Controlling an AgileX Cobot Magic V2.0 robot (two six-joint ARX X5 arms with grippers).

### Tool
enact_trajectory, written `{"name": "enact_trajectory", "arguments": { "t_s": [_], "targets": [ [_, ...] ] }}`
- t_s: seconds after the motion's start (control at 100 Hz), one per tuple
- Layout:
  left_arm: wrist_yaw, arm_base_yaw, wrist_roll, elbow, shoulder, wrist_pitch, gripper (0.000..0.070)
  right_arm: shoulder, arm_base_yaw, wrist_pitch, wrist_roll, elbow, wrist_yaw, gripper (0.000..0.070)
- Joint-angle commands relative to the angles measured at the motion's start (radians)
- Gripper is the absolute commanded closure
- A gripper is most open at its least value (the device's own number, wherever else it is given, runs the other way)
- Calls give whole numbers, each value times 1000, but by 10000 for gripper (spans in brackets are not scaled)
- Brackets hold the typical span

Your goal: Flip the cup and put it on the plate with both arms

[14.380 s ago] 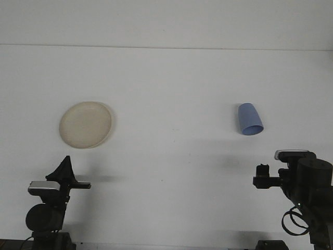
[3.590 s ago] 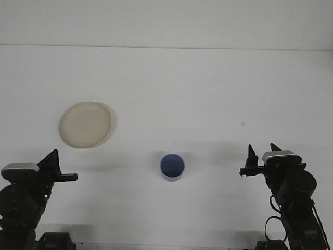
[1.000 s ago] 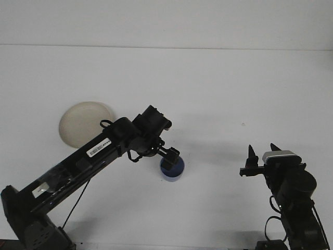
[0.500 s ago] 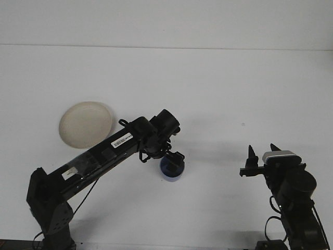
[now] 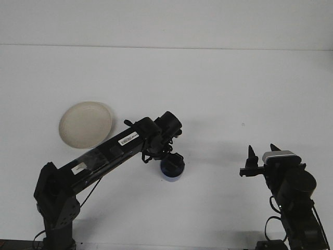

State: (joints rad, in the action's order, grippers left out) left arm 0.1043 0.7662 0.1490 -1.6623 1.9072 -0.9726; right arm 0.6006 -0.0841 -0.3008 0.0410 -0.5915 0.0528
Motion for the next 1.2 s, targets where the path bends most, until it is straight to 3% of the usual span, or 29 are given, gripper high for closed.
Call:
{"name": "enact_trajectory", "arguments": {
  "t_s": [0.0, 0.1, 0.23, 0.48, 0.73, 0.87, 1.01, 1.19],
  "targets": [
    [-2, 7, -14, -22, 34, -3, 400, 1, -2, 9, -4, -4, 0, 238],
    [-2, 8, -27, -22, 43, -8, 505, 1, -2, 9, -4, -4, -1, 238],
    [-3, 8, -32, -22, 44, -4, 700, 1, -2, 9, -4, -4, 0, 238],
    [-14, 7, -47, -25, 44, -25, 692, 1, -2, 9, -4, -4, -1, 238],
    [-130, -38, -85, -124, 39, -169, 692, 1, -2, 9, -4, -4, -1, 238],
    [-145, -117, -102, -221, 16, -216, 692, 1, -2, 9, -4, -4, -1, 238],
    [-218, -220, -107, -302, -7, -237, 692, 1, -2, 9, -4, -4, -1, 238],
    [-221, -401, -112, -353, -7, -251, 692, 1, -2, 10, -4, -4, -1, 238]
  ]
}}
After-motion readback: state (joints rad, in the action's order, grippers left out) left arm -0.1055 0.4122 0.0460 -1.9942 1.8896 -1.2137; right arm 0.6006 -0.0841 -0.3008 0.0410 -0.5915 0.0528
